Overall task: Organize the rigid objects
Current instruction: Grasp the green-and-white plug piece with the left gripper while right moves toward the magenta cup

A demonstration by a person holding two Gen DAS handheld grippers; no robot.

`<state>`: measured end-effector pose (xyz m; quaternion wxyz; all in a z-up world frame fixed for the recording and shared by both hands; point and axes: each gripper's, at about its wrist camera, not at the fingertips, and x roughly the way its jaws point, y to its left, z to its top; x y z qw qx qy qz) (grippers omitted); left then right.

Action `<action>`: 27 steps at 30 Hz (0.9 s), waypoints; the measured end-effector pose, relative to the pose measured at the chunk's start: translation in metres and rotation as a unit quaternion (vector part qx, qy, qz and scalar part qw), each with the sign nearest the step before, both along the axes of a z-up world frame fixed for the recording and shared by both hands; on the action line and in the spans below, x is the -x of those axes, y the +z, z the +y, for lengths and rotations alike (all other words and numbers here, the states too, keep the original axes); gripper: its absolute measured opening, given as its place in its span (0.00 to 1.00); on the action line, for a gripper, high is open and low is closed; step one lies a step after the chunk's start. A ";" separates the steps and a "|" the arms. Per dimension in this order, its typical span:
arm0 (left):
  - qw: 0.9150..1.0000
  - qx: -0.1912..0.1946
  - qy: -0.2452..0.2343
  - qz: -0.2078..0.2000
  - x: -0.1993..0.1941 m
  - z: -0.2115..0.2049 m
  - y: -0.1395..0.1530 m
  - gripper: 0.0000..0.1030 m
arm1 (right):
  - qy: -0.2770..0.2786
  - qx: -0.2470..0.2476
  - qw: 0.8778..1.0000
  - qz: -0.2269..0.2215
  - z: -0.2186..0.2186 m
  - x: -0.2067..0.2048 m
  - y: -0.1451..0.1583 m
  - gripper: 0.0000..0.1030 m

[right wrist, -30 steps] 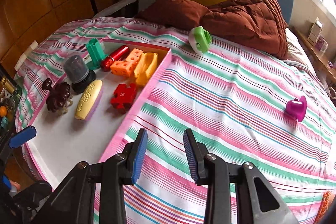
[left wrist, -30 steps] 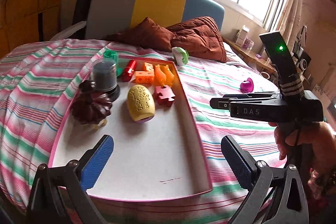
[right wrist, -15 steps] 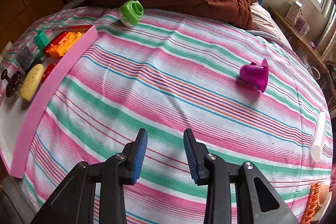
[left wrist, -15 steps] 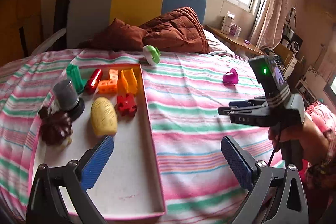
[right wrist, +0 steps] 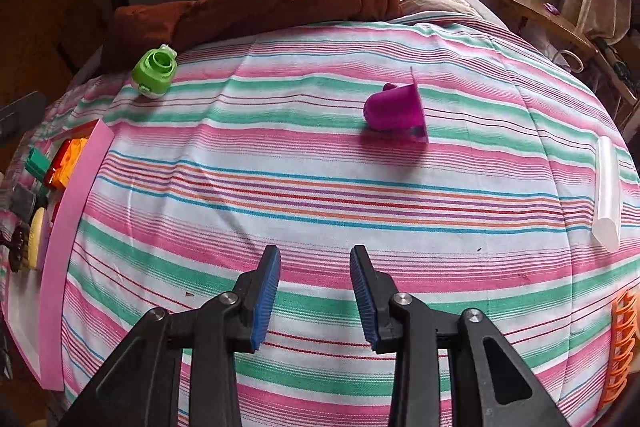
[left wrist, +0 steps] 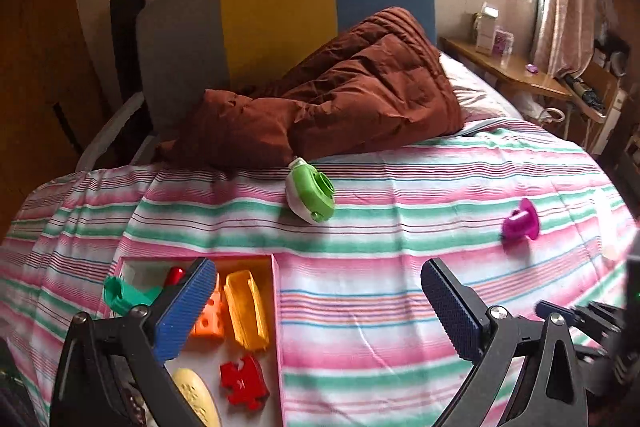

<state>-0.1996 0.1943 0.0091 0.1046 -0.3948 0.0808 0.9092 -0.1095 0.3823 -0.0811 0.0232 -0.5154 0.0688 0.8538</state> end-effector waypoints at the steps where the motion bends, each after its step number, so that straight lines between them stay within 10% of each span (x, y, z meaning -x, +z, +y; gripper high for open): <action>1: 1.000 0.014 0.009 -0.009 0.014 0.006 -0.006 1.00 | -0.006 0.006 1.000 0.003 0.003 0.002 0.001 0.35; 10: 0.988 0.154 0.018 -0.013 0.097 0.058 -0.051 1.00 | -0.074 0.079 0.994 -0.001 0.045 0.005 0.003 0.35; 20: 0.980 0.195 0.011 -0.042 0.142 0.071 -0.092 0.96 | -0.103 0.102 0.989 0.008 0.063 0.005 0.006 0.35; 27: 0.987 0.153 -0.030 -0.049 0.144 0.071 -0.091 0.46 | -0.128 0.115 0.985 0.013 0.077 0.004 0.007 0.35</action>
